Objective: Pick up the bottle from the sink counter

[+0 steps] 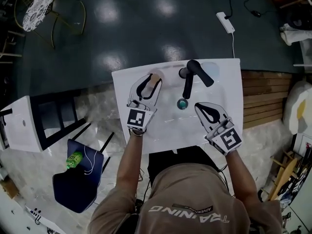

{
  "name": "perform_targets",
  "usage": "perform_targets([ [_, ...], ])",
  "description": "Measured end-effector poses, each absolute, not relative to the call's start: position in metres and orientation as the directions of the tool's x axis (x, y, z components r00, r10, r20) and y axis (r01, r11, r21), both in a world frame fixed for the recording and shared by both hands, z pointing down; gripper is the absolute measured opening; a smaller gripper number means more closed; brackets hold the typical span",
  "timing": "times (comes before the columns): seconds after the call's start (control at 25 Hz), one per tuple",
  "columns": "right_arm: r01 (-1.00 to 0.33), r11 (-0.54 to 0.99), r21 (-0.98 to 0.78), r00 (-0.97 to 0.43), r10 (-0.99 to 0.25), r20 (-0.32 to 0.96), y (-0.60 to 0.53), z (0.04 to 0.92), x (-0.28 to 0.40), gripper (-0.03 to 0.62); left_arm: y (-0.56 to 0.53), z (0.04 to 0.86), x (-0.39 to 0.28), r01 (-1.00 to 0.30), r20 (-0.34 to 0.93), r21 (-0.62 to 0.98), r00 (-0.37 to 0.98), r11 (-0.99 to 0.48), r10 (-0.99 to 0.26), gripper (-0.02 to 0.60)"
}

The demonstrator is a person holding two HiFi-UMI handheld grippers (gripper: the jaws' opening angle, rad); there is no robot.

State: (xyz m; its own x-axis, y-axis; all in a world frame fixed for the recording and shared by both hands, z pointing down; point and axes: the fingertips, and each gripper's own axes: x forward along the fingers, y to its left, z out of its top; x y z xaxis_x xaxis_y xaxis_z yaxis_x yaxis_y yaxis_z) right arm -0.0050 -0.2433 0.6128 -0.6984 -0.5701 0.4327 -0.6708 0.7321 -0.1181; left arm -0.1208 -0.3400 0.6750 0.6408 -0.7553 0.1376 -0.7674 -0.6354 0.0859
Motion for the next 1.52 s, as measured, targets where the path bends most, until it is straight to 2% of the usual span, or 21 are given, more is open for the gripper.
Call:
perform_targets([
  [0.32,-0.684,0.717,-0.135,-0.671,-0.545,0.503,-0.225,0.628,0.008,0.008,-0.340,0.669,-0.121,-0.764,0.139,0.095,0.645,-0.638,-0.752,0.130],
  [0.56,-0.696,0.705,-0.136,-0.661,-0.556,0.505,-0.226,0.630,0.021,0.008,-0.338,0.657,-0.123,-0.754,0.129,0.101,0.657,-0.649,-0.743,0.129],
  [1.04,-0.646,0.749,-0.144,-0.729,-0.550,0.407,-0.231,0.594,-0.008,0.008,-0.308,0.582,-0.132,-0.755,0.096,0.110,0.655,-0.646,-0.749,0.129],
  [1.12,-0.640,0.753,-0.152,-0.746,-0.562,0.358,-0.232,0.587,-0.012,0.008,-0.302,0.570,-0.135,-0.757,0.095,0.114,0.653,-0.644,-0.751,0.129],
  [1.52,-0.633,0.771,-0.065,-0.761,-0.605,0.233,-0.242,0.529,-0.019,0.008,-0.273,0.510,-0.146,-0.767,0.053,0.122,0.639,-0.630,-0.767,0.129],
])
